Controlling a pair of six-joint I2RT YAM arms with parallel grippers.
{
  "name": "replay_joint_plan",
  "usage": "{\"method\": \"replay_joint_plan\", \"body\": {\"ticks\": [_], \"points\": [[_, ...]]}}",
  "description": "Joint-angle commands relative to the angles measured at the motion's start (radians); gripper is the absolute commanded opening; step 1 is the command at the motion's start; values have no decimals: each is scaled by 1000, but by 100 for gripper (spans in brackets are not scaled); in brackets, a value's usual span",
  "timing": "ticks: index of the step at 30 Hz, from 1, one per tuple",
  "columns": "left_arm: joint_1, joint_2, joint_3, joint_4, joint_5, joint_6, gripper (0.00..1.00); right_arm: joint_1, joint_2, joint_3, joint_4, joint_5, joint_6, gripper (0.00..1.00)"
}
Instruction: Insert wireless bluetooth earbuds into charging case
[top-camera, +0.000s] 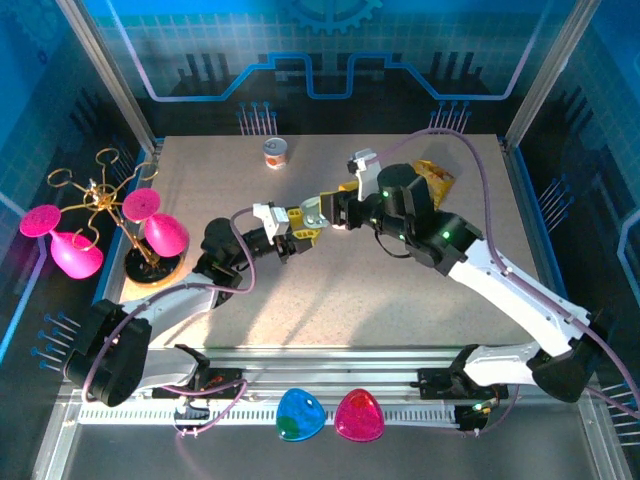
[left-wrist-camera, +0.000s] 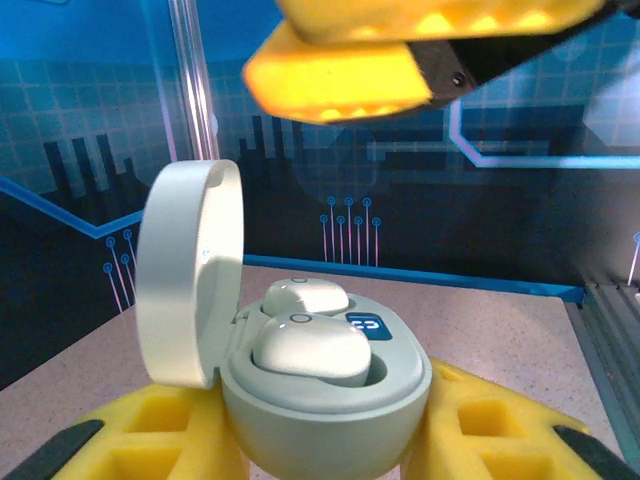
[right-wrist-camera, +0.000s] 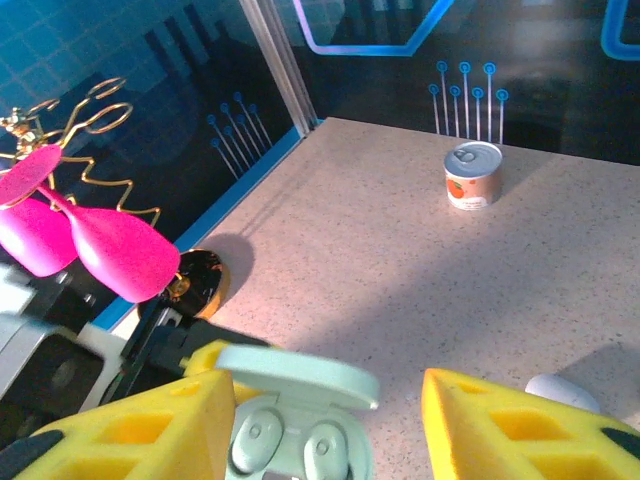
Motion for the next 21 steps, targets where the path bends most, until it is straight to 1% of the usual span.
{"method": "replay_joint_plan", "body": {"ticks": [1,6,8,10,15,18,21], "points": [[-4,-26,-13,10,35,61,32,-20,55,81,-110,-13,9,49],[-3,-28,-15,6,46,79,32,-24,145,174,-217,-49,-11,49],[-4,-28,-15,9,31,72,32,-24,159,181,-241,-55,-15,49],[-4,-29,-10,3,-7,44,32,-25,157,175,-256,-67,-22,49],[-4,-31,2,-13,-46,18,32,-20,118,133,-287,-114,-46,48],[-4,-30,13,-26,-61,10,32,-9,92,116,-304,-102,-58,48],[-3,-21,18,-15,-55,4,32,-6,68,94,-280,-90,-52,49]]}}
